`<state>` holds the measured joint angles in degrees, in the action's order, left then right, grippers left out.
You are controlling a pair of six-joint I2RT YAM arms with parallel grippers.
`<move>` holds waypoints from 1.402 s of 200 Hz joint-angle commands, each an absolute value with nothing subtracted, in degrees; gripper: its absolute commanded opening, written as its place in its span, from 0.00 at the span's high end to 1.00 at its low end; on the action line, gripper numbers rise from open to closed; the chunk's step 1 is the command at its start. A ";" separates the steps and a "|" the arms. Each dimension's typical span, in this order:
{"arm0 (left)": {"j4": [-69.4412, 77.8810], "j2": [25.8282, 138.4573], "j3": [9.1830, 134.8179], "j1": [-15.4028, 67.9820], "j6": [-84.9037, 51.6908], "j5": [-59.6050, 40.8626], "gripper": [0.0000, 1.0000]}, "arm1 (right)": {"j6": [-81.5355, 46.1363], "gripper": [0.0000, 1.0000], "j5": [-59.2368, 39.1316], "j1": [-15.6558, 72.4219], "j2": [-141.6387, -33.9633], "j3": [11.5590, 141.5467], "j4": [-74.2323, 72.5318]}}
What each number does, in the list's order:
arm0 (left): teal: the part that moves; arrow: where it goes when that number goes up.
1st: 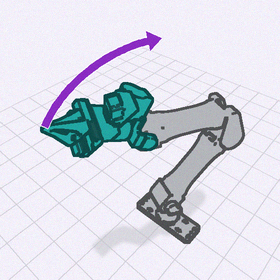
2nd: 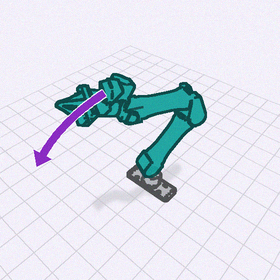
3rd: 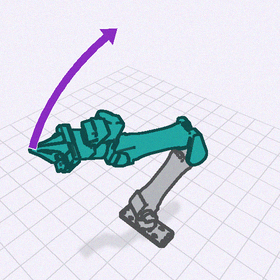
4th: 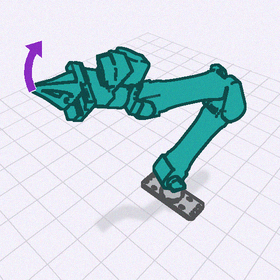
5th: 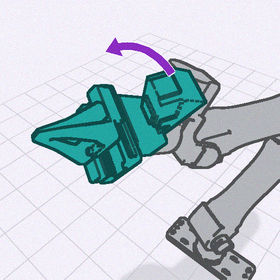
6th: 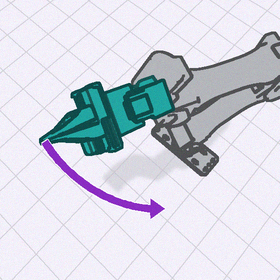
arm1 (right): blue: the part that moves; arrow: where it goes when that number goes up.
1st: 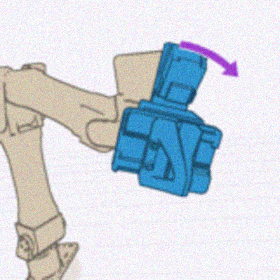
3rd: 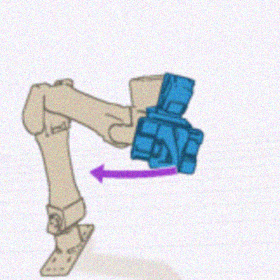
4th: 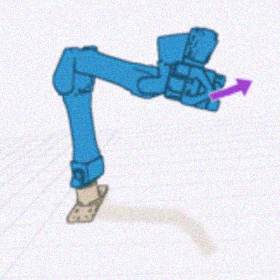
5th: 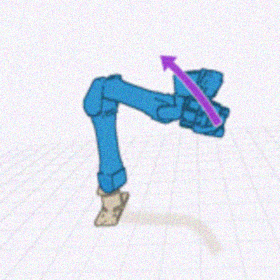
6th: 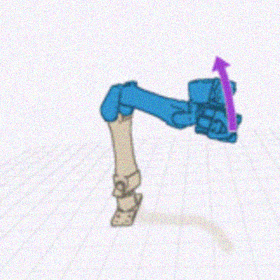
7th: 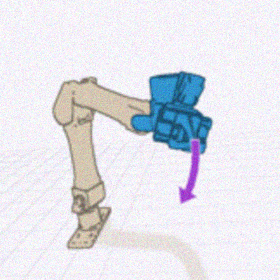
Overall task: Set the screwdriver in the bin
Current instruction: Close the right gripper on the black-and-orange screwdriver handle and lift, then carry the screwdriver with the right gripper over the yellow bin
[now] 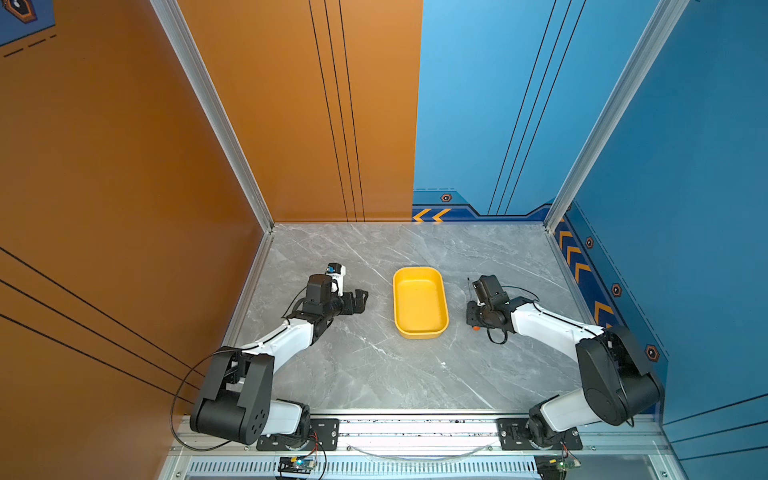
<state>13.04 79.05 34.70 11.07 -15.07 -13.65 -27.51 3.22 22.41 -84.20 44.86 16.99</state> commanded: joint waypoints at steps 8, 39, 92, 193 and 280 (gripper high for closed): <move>12.13 79.89 36.32 11.48 -15.34 -15.01 0.02 | -30.03 1.00 4.62 22.04 -78.77 46.21 18.86; 12.07 80.11 36.53 11.48 -15.29 -15.15 0.02 | -32.02 1.00 7.63 22.68 -72.24 46.71 20.35; 12.13 80.66 37.00 11.57 -15.21 -15.27 0.02 | -36.69 1.00 14.34 28.82 -64.89 49.61 18.78; 12.72 80.75 36.46 11.62 -14.57 -15.08 0.02 | -39.36 1.00 22.75 43.87 -85.60 63.82 19.27; 12.73 81.56 36.35 11.51 -14.15 -14.80 0.02 | -44.75 1.00 19.83 48.07 -100.28 72.77 25.80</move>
<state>13.02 80.97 35.44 11.33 -15.00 -14.00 -42.04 20.01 47.40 -98.32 70.52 22.79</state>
